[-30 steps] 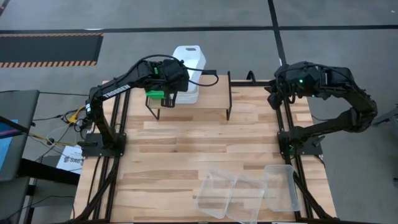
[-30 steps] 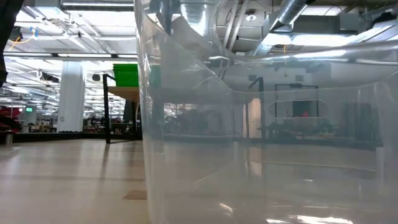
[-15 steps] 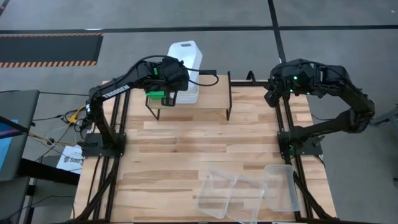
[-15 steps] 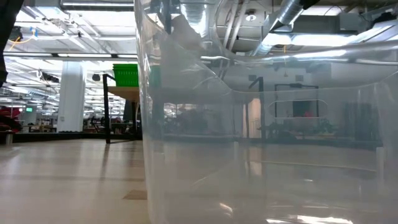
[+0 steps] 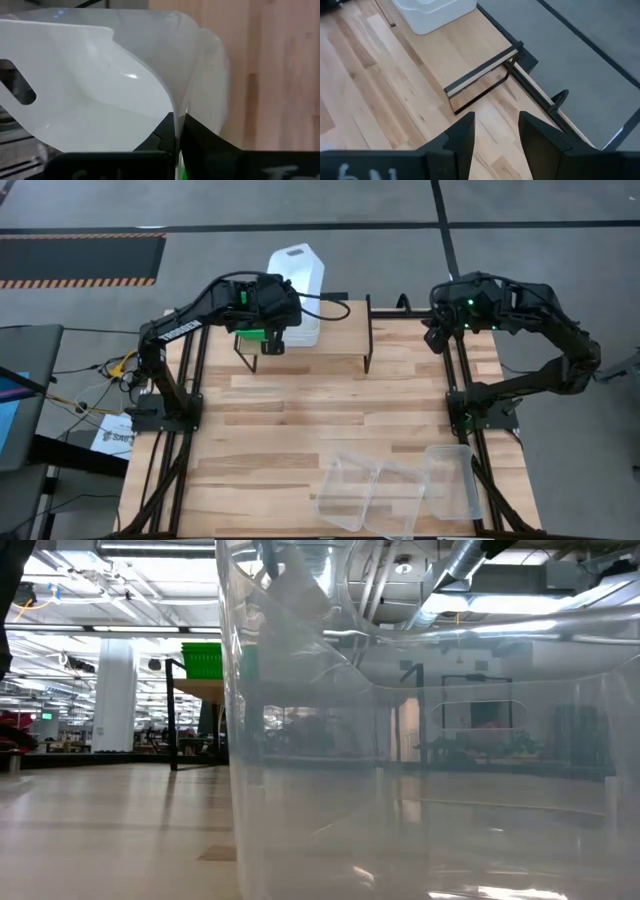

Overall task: Stack baskets on shelf by color
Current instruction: Stack the white bin on top of the white bin on the shelf

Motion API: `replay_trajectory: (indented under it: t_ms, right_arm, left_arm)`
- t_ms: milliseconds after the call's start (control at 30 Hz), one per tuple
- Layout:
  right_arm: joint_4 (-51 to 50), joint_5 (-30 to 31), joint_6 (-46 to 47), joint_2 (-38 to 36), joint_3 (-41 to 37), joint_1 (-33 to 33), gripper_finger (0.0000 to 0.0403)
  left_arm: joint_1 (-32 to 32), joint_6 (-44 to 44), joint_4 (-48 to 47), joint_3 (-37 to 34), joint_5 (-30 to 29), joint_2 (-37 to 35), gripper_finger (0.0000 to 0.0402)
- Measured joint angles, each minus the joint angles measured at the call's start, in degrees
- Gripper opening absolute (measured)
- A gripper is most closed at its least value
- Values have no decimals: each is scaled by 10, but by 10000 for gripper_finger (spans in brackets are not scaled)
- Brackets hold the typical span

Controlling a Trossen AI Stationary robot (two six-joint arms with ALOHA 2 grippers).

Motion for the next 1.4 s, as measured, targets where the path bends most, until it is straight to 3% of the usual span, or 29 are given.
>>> replay_trajectory:
  t_ms: [167,467,733,967,1233,1400]
  right_arm:
    - [2,4,-15,5,0,-4,175]
    - [-8,3,-15,10,0,-5,175]
    - [-8,2,-14,10,0,-5,175]
    - [-8,2,-13,10,0,-5,175]
    - [-5,-9,-13,10,0,-6,175]
    - [-4,-10,-13,10,0,-5,175]
  left_arm:
    - [-2,-8,-10,0,17,0,0]
    - [-1,-15,-38,-4,-16,0,0]
    - [-1,-7,-38,-5,-5,1,0]
    - [12,13,-41,-4,-4,31,0]
    - [21,35,-40,-4,-26,57,0]
    - [19,55,-40,-3,-80,57,0]
